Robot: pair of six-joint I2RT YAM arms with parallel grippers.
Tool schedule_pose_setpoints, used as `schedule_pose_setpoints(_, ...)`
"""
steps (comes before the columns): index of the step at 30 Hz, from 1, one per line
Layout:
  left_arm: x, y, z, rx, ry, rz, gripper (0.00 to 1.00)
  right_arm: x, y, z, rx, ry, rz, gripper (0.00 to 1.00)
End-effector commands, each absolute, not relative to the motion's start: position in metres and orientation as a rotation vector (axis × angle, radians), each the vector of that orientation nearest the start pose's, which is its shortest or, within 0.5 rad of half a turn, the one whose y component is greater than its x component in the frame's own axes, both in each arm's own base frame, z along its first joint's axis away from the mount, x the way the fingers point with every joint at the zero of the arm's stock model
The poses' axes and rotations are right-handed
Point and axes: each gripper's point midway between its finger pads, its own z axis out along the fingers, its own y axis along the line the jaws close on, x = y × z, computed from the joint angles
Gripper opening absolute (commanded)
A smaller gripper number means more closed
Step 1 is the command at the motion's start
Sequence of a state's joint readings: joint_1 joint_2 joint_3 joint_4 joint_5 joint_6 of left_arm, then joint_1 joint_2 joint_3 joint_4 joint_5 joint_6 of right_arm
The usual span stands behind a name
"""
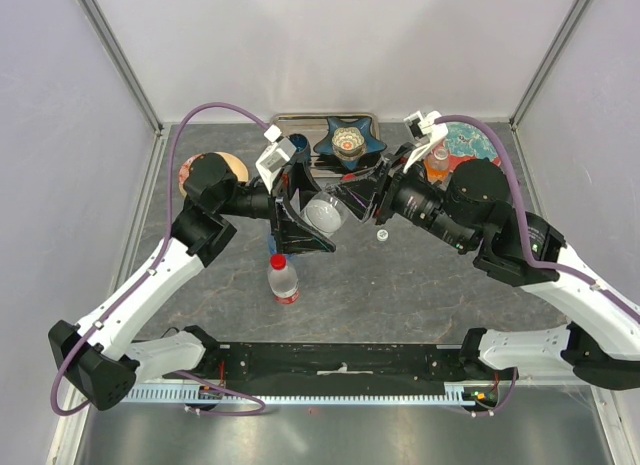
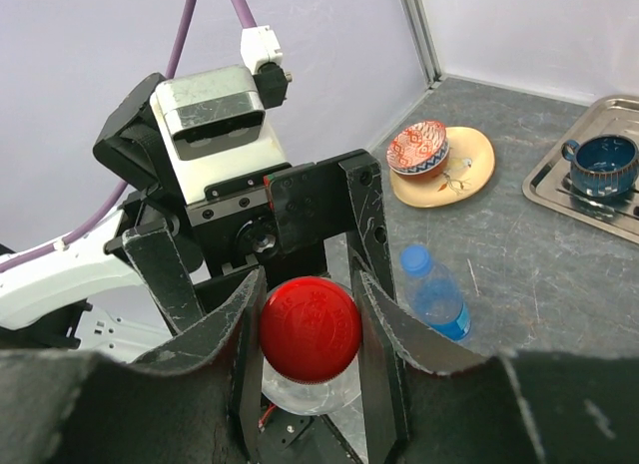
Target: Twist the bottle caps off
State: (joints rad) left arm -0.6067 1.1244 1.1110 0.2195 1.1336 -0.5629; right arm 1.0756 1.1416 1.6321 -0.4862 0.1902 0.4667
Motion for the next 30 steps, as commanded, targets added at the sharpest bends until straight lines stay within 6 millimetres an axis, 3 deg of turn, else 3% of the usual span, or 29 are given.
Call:
schedule_pose_setpoints(1, 0.137, -0.302, 0.414, 1.122, 1.268, -1.625, 0.95, 0.179, 0.303, 0.492, -0.344, 1.604, 1.071, 0.0)
schedule_pose_setpoints(5, 0.136, -0.304, 0.414, 1.127, 1.266, -1.629, 0.91, 0.181, 0.304, 0.489, -0.343, 1.61, 1.068, 0.0)
schedule_pose_setpoints(8, 0.135, -0.305, 0.412, 1.135, 1.267, -1.63, 0.81, 0.18, 0.303, 0.488, -0.344, 1.612, 1.069, 0.0)
schedule_pose_setpoints(11, 0.135, -0.305, 0.41, 1.139, 1.27, -1.624, 0.64, 0.18, 0.303, 0.485, -0.346, 1.617, 1.067, 0.0)
schedule_pose_setpoints(14, 0.136, -0.306, 0.408, 1.137, 1.275, -1.612, 0.54, 0.179, 0.302, 0.485, -0.343, 1.617, 1.067, 0.0)
schedule_pose_setpoints(18, 0.137, -0.306, 0.407, 1.132, 1.277, -1.592, 0.51, 0.178, 0.299, 0.486, -0.338, 1.615, 1.069, 0.0)
schedule_pose_setpoints(21, 0.139, -0.305, 0.409, 1.118, 1.266, -1.555, 0.52, 0.178, 0.294, 0.491, -0.323, 1.604, 1.065, 0.29)
schedule_pose_setpoints(22, 0.14, -0.305, 0.409, 1.107, 1.275, -1.54, 0.52, 0.179, 0.291, 0.493, -0.315, 1.603, 1.059, 0.48)
schedule_pose_setpoints(25, 0.154, -0.305, 0.409, 1.025, 1.295, -1.437, 0.52, 0.188, 0.271, 0.508, -0.223, 1.58, 0.992, 0.76)
schedule_pose_setpoints(26, 0.169, -0.306, 0.41, 0.949, 1.323, -1.373, 0.53, 0.191, 0.262, 0.516, -0.178, 1.565, 0.974, 0.79)
schedule_pose_setpoints(30, 0.196, -0.31, 0.413, 0.828, 1.337, -1.168, 0.52, 0.207, 0.229, 0.534, -0.014, 1.526, 0.864, 0.84)
